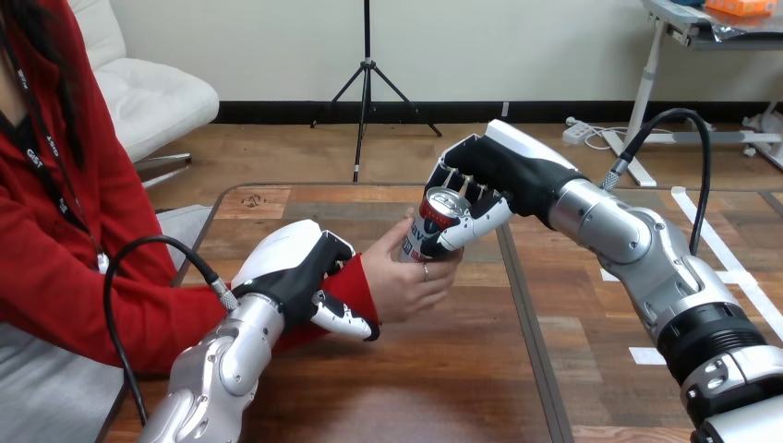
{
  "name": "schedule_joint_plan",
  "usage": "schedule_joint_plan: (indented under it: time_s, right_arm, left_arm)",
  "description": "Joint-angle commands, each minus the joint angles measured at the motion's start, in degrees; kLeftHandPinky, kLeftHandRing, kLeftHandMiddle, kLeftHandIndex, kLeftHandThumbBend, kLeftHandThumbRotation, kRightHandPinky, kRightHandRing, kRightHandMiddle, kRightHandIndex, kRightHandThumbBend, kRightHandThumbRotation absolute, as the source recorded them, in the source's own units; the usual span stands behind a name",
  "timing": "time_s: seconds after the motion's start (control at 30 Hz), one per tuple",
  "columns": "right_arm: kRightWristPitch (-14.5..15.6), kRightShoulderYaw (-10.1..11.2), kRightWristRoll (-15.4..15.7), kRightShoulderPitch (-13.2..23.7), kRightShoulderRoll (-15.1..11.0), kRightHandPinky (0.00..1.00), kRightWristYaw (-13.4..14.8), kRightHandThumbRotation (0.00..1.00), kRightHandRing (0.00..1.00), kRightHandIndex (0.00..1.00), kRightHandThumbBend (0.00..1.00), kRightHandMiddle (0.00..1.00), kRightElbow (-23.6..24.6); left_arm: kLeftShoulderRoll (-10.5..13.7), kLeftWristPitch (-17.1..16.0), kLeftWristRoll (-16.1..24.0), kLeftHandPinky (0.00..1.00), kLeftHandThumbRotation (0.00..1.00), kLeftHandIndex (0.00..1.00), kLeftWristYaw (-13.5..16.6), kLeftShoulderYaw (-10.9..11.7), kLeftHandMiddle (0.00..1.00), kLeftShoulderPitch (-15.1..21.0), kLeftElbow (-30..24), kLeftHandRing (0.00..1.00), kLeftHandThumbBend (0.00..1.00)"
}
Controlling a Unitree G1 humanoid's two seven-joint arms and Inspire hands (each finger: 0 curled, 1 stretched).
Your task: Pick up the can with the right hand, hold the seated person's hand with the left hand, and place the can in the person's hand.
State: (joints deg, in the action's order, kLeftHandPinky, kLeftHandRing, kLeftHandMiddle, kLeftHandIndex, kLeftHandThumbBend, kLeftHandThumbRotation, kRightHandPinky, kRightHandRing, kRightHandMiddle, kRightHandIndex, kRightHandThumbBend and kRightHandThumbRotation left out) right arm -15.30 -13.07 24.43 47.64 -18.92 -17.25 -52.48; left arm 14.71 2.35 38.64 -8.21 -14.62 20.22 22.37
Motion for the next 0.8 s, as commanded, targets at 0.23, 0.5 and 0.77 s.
schedule_joint_plan:
  time_s: [0.23,0.5,0.77]
  right_arm:
    - [1.0,2.9,-3.3,4.6,-0.4,0.46,0.3,0.56,0.55,0.64,0.71,0.60,12.9]
    - [1.6,4.0,-4.5,2.3,-1.6,0.55,-0.1,0.79,0.65,0.75,0.70,0.70,15.5]
    - [1.5,4.9,-6.1,-0.8,-2.5,0.61,0.4,0.91,0.71,0.80,0.68,0.76,17.6]
  left_arm:
    - [-0.3,-10.1,-4.8,0.43,0.57,0.66,2.9,2.3,0.60,12.8,-16.2,0.53,0.88]
    - [-0.3,-12.2,-7.1,0.51,0.68,0.74,4.9,3.9,0.71,8.6,-16.6,0.64,0.98]
    - [0.2,-14.6,-8.6,0.59,0.74,0.85,7.5,5.1,0.82,4.8,-15.4,0.76,0.97]
